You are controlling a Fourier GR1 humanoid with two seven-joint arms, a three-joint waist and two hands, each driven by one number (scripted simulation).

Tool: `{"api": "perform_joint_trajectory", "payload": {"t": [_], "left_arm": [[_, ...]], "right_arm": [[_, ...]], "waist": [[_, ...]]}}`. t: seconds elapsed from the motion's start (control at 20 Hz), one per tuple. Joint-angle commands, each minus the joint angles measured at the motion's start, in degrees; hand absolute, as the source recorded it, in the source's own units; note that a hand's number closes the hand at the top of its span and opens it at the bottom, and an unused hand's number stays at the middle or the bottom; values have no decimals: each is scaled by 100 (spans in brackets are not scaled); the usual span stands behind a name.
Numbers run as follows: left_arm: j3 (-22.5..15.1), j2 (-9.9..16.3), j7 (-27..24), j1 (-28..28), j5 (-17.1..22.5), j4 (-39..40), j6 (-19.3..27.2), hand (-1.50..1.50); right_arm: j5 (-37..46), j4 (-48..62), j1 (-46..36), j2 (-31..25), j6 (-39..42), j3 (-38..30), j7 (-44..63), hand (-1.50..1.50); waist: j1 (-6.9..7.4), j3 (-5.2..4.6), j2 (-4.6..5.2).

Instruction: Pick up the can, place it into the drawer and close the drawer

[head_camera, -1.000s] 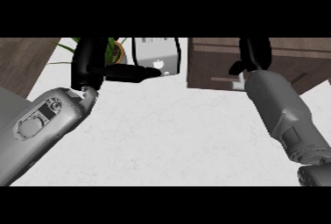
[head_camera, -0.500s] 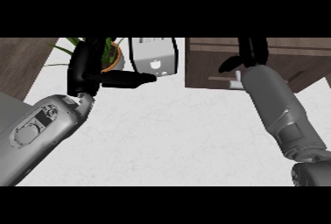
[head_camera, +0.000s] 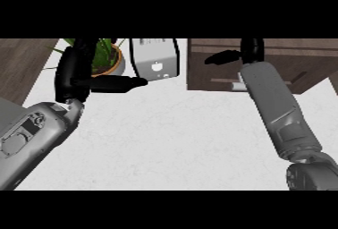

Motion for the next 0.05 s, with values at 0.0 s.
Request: {"api": "perform_joint_trajectory", "payload": {"t": [0.0], "left_arm": [[98, -84, -147, 236, -86, 3, -15, -150]], "right_arm": [[-499, -63, -333, 229, -81, -351, 9, -150]], "waist": [[6, -29, -36]]}}
